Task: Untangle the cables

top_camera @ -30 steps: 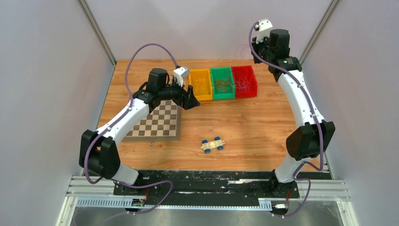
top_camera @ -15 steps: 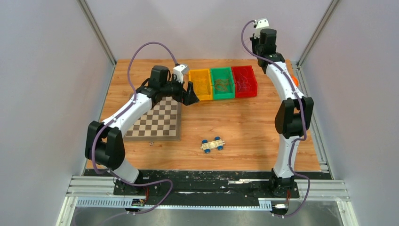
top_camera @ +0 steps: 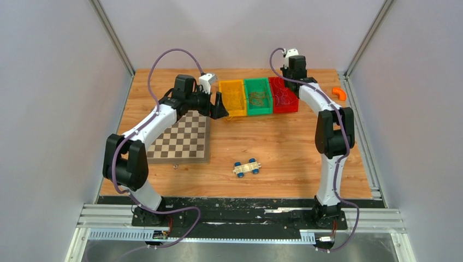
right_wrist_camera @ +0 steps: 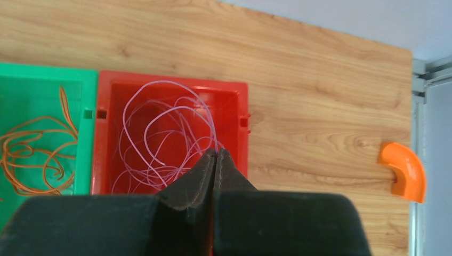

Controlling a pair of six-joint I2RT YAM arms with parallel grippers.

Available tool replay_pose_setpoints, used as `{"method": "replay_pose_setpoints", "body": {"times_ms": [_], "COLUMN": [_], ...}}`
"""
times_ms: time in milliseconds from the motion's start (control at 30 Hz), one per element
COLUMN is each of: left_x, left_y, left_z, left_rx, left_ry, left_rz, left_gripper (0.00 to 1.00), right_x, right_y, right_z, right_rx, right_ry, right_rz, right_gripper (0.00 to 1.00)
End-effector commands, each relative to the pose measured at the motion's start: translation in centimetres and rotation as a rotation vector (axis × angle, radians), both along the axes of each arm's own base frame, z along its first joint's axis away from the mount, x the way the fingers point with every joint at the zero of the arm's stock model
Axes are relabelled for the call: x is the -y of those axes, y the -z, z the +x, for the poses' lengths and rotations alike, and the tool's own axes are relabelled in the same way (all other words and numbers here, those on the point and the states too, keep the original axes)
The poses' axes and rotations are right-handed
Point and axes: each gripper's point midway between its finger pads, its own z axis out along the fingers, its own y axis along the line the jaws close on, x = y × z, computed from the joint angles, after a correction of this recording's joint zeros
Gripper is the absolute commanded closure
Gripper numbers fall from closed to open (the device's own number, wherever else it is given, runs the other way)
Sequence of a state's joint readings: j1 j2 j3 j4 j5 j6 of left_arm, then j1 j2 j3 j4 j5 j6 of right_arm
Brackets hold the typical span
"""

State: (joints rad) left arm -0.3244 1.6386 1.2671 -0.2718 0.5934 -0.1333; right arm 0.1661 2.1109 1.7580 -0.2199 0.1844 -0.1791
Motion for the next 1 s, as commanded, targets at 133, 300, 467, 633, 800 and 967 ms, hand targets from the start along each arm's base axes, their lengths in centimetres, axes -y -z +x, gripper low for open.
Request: {"method": "replay_pose_setpoints", "body": {"times_ms": [133, 300, 467, 633, 800, 967], "left_x": [0.3, 0.1, -0.1, -0.5, -1.0, -2.3], "left_y": [-1.7, -1.5, -1.6, -1.8, -2.0, -2.5], "left_z": [0.9, 0.7, 0.7, 0.7, 1.0, 1.6], "left_rx": [0.027, 0.018, 0.024, 0.048, 0.083, 0.056], "left_ry": [-0.003, -0.004, -0.017, -0.027, -0.028, -0.049], "left_rz": [-0.034, -0.028, -0.024, -0.008, 0.03, 0.101], "left_gripper": [0.0, 0.0, 0.0, 0.0, 0.0, 0.0], "right_x": [-1.0, -1.6, -3.0, -2.8, -2.7, -3.0], "right_y": [5.3, 6.6, 2.6, -2.3, -5.8, -10.0], "right_z": [0.9, 1.3, 1.1, 0.4, -0.9, -2.5], "right_rx": [-0.064, -0.102, -0.064, 0.0, 0.031, 0.076], "right_ry": [-0.006, -0.018, -0.068, -0.064, -0.076, -0.13], "right_rz": [-0.022, -0.011, 0.065, 0.078, 0.077, 0.079], "right_gripper": [1.0, 0.94, 0.73, 0.61, 0.48, 0.14]}}
